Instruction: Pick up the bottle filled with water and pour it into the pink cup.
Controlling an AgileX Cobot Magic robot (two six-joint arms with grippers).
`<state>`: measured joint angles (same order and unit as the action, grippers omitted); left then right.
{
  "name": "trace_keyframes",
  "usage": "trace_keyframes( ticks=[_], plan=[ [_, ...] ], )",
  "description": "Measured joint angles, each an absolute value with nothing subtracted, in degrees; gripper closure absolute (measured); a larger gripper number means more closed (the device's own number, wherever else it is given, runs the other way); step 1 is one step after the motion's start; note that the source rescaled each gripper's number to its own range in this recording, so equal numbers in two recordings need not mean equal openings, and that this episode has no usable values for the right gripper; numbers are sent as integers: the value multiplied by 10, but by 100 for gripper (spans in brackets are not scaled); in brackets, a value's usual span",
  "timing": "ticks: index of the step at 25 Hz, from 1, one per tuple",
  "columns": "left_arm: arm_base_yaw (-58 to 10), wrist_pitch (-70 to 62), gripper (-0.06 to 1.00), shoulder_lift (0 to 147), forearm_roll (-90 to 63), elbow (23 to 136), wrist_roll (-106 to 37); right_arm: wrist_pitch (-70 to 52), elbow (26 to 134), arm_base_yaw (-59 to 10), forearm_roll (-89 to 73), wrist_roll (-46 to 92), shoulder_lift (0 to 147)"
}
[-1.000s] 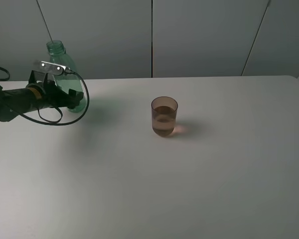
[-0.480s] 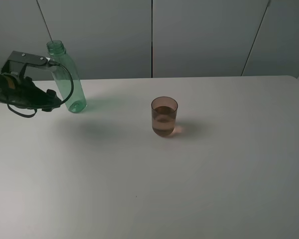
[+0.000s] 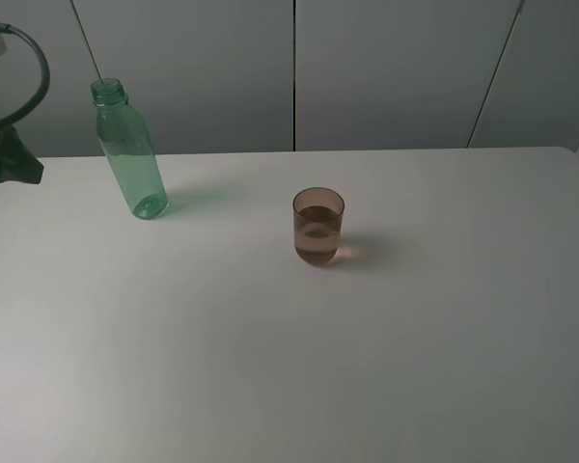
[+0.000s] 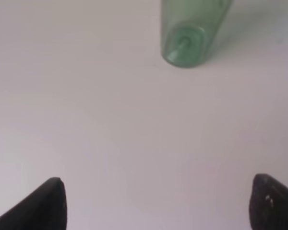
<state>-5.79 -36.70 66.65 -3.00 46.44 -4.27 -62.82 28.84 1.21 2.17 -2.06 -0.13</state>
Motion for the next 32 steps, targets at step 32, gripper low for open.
trace_keyframes(
  ticks=[32],
  plan=[
    [-58, -620, 4, 2, -75, 296, -108, -628, 288, 12, 22, -21, -1]
  ],
)
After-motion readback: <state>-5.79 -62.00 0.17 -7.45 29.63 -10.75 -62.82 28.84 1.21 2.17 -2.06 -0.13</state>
